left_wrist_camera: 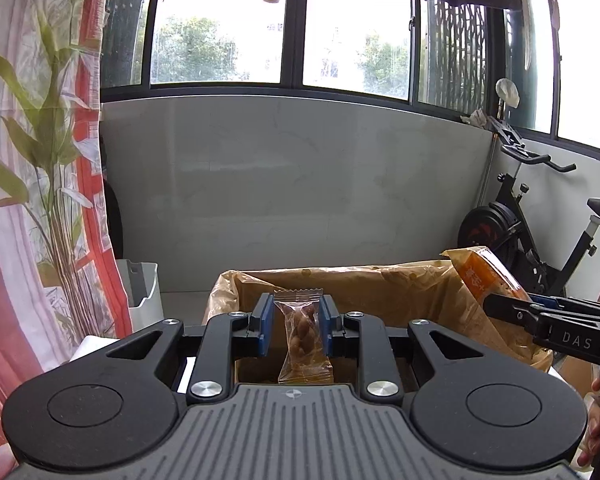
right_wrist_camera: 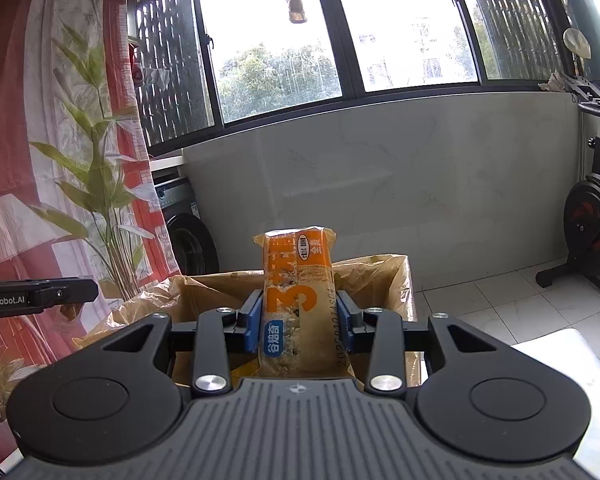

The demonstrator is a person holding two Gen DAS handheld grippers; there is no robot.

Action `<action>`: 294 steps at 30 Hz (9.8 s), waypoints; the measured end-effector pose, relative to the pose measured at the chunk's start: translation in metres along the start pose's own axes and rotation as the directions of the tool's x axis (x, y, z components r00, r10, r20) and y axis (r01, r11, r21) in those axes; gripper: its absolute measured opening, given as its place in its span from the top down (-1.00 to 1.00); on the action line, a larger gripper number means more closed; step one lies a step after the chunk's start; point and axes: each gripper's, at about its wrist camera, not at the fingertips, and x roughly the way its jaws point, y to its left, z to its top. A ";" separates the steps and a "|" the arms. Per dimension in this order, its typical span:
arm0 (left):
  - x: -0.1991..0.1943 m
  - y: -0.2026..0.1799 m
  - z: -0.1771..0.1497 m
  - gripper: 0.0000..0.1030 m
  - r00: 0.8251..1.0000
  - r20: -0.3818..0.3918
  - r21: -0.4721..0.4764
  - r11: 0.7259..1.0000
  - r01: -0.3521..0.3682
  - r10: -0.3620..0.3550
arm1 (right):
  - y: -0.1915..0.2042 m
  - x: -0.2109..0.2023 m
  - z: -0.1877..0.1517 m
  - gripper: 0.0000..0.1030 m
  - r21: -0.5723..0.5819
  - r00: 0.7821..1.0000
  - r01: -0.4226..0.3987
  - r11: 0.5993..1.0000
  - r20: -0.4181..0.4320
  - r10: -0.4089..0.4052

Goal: Organize snacks
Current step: 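Open both tools to drop the nut packet and bread bar into the box, then move both tools back down to the snack pile, then grasp the green chip bag with the left tool while the right tool grasps the green cake pack, then lift the green chip bag and green cake pack up over the box, then open both tools to drop the chip bag and cake pack into the box, then grasp the orange chip bag with the left tool while the right tool grasps the green broccoli bag, then lift the orange chip bag and broccoli bag up over the box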

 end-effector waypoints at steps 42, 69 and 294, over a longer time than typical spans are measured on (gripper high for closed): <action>-0.087 0.098 -0.091 -0.26 0.984 -0.095 -0.206 0.964 -0.169 0.152 | -0.032 -0.048 -0.150 -0.24 -0.077 0.970 0.098 0.992 -0.216 -0.113; -0.118 0.155 -0.187 -0.28 0.926 -0.331 -0.226 0.937 -0.265 0.182 | -0.032 -0.026 -0.203 0.18 -0.069 0.926 0.126 0.990 -0.349 -0.142; -0.094 0.100 -0.144 0.51 0.992 -0.089 -0.220 0.974 0.062 -0.083 | -0.047 -0.092 -0.162 -0.38 0.301 0.954 0.058 0.952 -0.296 0.035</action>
